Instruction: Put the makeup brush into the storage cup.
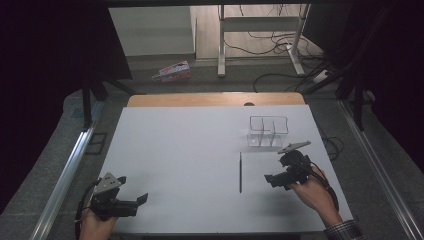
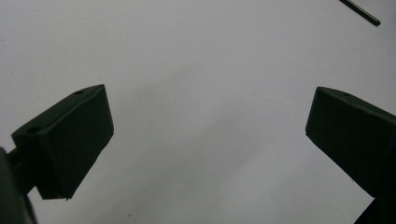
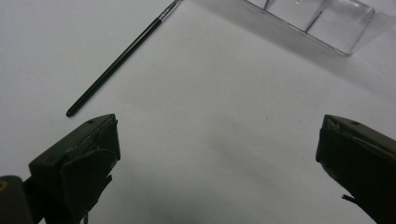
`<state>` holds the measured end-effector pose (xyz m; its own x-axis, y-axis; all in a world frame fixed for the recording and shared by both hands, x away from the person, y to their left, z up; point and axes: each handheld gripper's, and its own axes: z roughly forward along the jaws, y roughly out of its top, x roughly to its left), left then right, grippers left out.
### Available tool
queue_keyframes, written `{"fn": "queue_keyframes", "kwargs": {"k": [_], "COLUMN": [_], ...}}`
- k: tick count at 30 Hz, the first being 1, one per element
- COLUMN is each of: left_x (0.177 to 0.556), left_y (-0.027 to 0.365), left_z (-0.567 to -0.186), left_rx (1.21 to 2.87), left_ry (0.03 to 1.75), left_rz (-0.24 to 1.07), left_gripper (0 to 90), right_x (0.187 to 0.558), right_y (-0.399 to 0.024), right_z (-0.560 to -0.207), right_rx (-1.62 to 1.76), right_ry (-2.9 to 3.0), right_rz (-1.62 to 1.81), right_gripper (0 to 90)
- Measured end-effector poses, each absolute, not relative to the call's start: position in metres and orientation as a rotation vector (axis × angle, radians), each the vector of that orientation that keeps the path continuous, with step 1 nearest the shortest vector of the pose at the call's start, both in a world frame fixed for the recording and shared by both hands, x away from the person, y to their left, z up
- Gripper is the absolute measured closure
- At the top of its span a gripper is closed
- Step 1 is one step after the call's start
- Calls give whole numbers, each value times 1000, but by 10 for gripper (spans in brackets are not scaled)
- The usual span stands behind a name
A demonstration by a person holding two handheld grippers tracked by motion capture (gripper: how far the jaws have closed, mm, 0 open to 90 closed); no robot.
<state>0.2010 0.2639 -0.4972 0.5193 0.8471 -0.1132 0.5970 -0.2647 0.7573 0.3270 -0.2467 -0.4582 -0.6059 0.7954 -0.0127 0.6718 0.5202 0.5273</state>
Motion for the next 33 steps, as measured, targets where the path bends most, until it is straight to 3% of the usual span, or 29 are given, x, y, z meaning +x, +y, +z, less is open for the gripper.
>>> {"fn": "queue_keyframes", "kwargs": {"k": [33], "left_x": [201], "left_y": [264], "left_z": [-498], "left_rx": [1984], "left_ry": [1182], "left_rz": [403], "left_gripper": [12], "right_x": [358], "right_y": [-203], "right_z": [-466], "right_rx": [1211], "right_ry": [2558], "right_rz": [643], "right_gripper": [0]}}
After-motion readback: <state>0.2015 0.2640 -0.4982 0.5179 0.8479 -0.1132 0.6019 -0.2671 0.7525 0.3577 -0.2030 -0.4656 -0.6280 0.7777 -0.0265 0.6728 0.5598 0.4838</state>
